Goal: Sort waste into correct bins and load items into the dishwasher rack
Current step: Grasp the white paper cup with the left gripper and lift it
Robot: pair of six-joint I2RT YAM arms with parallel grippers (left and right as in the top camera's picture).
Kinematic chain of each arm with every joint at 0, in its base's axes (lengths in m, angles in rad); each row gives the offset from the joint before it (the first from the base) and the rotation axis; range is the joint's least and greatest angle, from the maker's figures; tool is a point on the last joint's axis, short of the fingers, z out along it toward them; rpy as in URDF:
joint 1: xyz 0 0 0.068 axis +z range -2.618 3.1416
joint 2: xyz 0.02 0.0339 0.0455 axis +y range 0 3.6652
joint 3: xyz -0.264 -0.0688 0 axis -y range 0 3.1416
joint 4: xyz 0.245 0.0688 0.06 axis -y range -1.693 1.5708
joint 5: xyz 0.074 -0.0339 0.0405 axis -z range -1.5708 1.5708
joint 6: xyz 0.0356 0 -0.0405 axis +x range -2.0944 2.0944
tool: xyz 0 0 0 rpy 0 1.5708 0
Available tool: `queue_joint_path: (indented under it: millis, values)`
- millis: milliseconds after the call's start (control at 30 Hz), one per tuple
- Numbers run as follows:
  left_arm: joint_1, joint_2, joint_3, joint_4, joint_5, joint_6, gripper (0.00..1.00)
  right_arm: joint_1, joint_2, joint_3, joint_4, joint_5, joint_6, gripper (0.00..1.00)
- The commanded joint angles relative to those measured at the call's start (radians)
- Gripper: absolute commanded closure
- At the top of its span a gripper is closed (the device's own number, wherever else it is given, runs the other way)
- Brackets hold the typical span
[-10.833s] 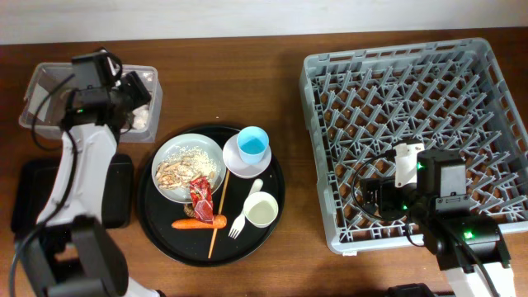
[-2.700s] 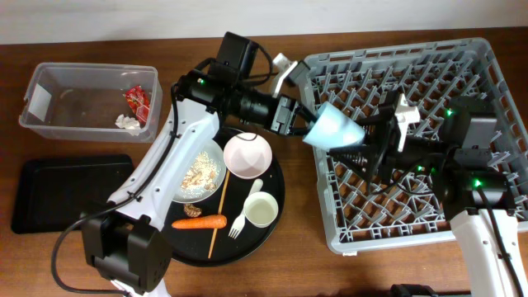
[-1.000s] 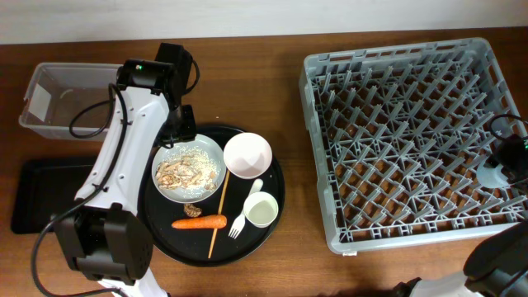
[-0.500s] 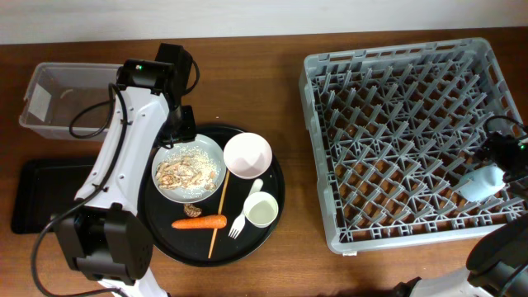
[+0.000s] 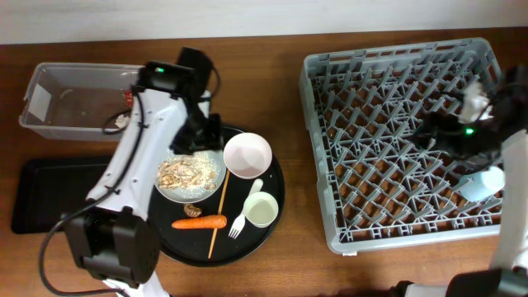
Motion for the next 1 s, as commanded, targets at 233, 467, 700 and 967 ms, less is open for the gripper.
queue_joint_path:
  millis: [233,467,700,967]
  values:
    - [-0.193,-0.010,-0.172,-0.048,0.066,0.074,0.45,0.054,0.000,0.007,-0.038,-0.002,-0.027,0.01]
    - [-0.279,-0.010,-0.188,-0.009,0.068,0.073,0.45,0.053,0.000,0.007,-0.043,0.028,-0.027,0.01]
    - [-0.283,-0.010,-0.199,0.034,0.064,0.043,0.45,0.053,0.000,0.007,-0.045,0.028,-0.027,0.01]
    - [-0.283,-0.010,-0.344,0.158,0.065,0.035,0.46,0.053,0.000,0.007,-0.045,0.028,-0.027,0.01]
